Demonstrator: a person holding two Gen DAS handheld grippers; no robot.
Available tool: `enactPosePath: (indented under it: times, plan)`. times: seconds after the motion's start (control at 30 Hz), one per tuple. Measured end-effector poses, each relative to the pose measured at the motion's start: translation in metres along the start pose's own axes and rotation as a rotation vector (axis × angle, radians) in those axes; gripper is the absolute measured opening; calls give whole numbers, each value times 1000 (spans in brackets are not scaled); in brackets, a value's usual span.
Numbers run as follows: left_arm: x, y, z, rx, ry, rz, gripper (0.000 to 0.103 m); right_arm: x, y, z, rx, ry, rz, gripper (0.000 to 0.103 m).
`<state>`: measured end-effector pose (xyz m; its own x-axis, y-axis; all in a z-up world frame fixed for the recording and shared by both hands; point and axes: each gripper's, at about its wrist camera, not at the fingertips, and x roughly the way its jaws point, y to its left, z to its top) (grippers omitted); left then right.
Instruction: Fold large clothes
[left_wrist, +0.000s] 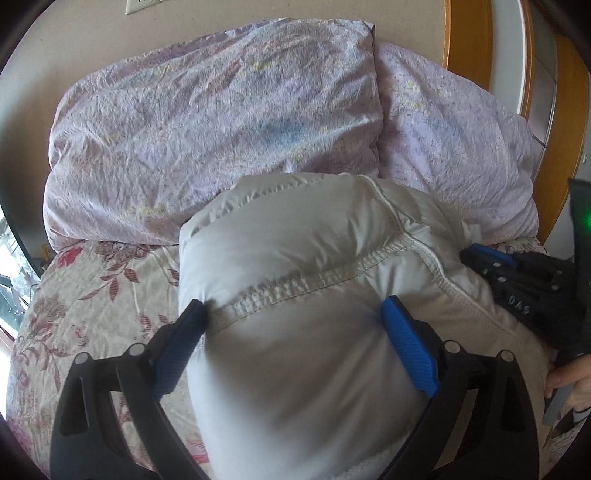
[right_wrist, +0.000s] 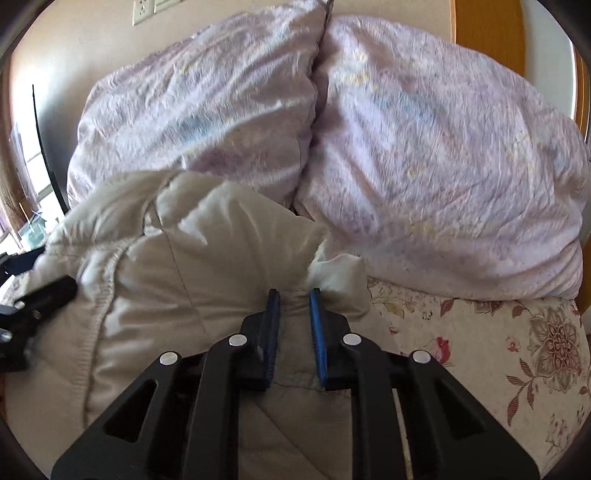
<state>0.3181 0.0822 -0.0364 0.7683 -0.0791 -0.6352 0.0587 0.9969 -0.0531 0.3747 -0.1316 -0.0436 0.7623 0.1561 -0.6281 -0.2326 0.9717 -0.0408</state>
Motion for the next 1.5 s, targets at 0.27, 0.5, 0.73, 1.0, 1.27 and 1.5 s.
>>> enactPosePath:
  times: [0.27, 0.5, 0.73, 1.0, 1.27, 1.5]
  plan:
    - [16, 5, -5, -36, -7, -19, 101, 22, 6, -5, -20, 32, -15, 18]
    - [20, 4, -10, -44, -38, -14, 101, 31, 3, -9, -9, 10, 10, 18]
    - [22, 4, -13, -48, -58, -12, 101, 34, -1, -12, 18, -1, 49, 18]
    - [22, 4, -15, -48, -75, -8, 101, 34, -3, -12, 33, -8, 58, 18]
    - [24, 3, -16, -43, -74, 6, 101, 33, -4, -12, 35, -8, 54, 18]
    - [25, 3, -15, -32, -55, 24, 101, 11, -13, -13, 108, 10, 67, 18]
